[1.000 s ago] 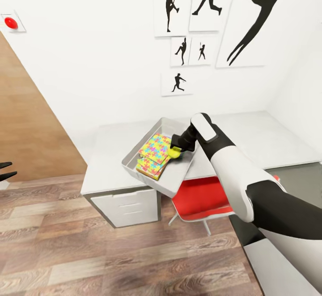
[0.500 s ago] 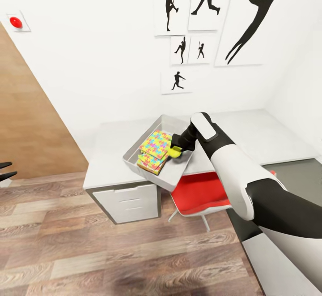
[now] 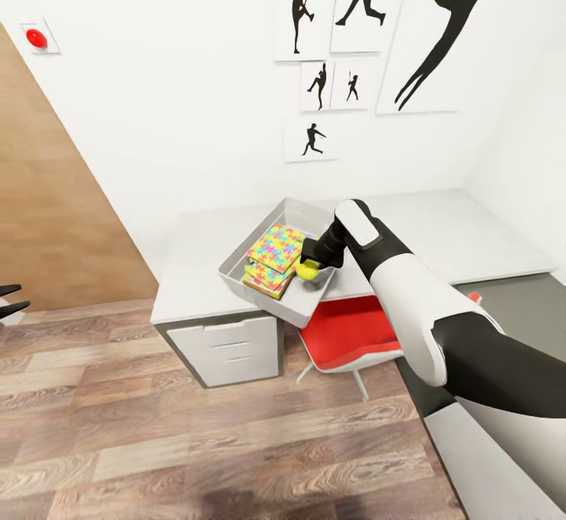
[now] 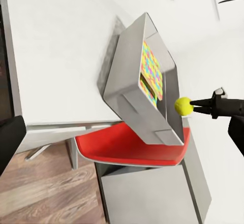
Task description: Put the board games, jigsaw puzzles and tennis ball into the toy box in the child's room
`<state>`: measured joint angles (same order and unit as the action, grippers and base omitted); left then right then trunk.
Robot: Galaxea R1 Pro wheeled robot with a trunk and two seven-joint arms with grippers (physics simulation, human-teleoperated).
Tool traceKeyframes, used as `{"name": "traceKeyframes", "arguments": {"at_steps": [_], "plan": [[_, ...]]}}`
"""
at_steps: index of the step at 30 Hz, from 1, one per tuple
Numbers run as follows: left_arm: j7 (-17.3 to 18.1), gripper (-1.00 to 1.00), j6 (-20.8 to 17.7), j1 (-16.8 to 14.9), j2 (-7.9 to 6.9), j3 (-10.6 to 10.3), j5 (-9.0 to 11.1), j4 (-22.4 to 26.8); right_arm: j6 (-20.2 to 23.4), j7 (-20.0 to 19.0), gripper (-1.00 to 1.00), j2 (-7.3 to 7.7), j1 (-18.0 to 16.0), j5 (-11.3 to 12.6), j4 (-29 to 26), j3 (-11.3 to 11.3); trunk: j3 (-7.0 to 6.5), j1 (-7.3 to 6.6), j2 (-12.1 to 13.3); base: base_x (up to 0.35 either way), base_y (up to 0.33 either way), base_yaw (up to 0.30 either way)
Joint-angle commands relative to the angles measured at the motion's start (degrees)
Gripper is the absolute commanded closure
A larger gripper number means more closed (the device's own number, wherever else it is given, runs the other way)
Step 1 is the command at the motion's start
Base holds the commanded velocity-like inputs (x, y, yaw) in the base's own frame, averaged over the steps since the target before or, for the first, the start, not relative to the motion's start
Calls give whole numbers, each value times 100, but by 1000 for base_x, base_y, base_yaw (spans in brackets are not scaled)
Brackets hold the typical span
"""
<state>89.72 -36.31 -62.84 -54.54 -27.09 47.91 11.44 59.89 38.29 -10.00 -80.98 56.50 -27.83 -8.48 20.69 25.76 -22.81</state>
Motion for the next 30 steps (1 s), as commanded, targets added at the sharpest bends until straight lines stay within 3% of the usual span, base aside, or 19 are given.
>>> {"name": "traceKeyframes", "arguments": {"at_steps": [1,30], "plan": [[28,-100,-61,-9,-4,-48,28,-2,11,47,100,0,-6,46,-2,-14,11,3,-11,-60,10,0],[28,-100,-61,-9,-11,-45,34,-2,11,44,100,0,-6,46,6,-25,11,3,-11,-44,56,0]]}}
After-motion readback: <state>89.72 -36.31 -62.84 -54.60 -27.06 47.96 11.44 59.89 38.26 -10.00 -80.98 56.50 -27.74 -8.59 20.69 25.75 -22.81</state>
